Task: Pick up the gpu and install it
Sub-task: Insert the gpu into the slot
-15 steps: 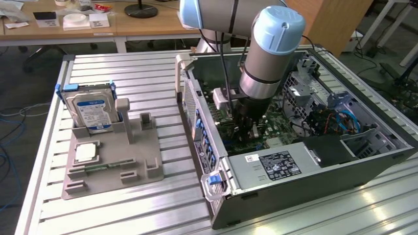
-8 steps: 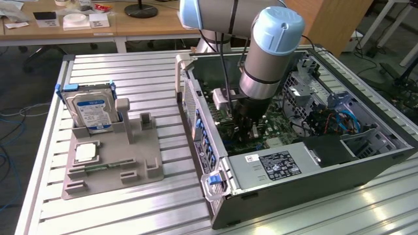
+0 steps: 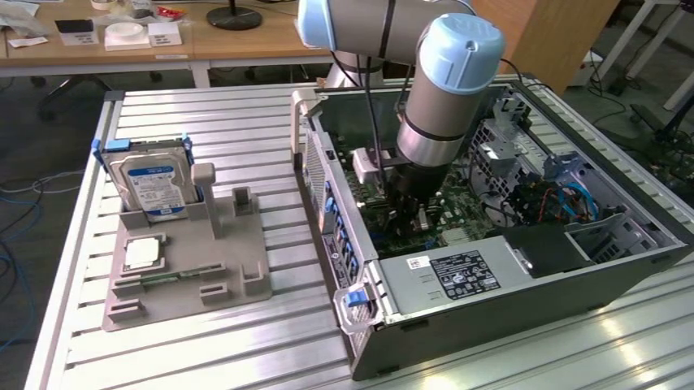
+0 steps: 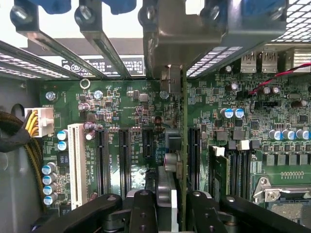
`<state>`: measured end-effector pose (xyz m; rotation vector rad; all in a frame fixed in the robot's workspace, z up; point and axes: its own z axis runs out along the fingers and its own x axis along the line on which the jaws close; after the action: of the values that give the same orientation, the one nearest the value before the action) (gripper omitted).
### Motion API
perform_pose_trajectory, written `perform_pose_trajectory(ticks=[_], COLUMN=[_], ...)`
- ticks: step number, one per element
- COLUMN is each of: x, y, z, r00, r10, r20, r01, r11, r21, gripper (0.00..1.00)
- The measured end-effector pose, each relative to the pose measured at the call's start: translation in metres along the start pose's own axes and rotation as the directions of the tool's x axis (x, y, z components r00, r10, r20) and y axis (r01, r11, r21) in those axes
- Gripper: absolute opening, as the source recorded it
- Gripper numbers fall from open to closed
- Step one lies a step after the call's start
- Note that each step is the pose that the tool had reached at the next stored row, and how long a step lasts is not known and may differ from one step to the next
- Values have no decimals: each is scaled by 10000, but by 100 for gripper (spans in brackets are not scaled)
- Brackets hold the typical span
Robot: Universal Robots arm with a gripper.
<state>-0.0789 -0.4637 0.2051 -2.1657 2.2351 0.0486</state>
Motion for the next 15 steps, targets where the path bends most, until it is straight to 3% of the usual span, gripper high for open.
perform_pose_trajectory(ticks=[2,7,15], x=[-5,-2,-15], y=[-1,3,5], z=[12,-34,-294], r00=[10000,10000,10000], r10=[1,-1,-7], r20=[42,6,7], r01=[-1,1,7], r11=[10000,10000,9999], r21=[20,35,143], gripper=[29,35,35])
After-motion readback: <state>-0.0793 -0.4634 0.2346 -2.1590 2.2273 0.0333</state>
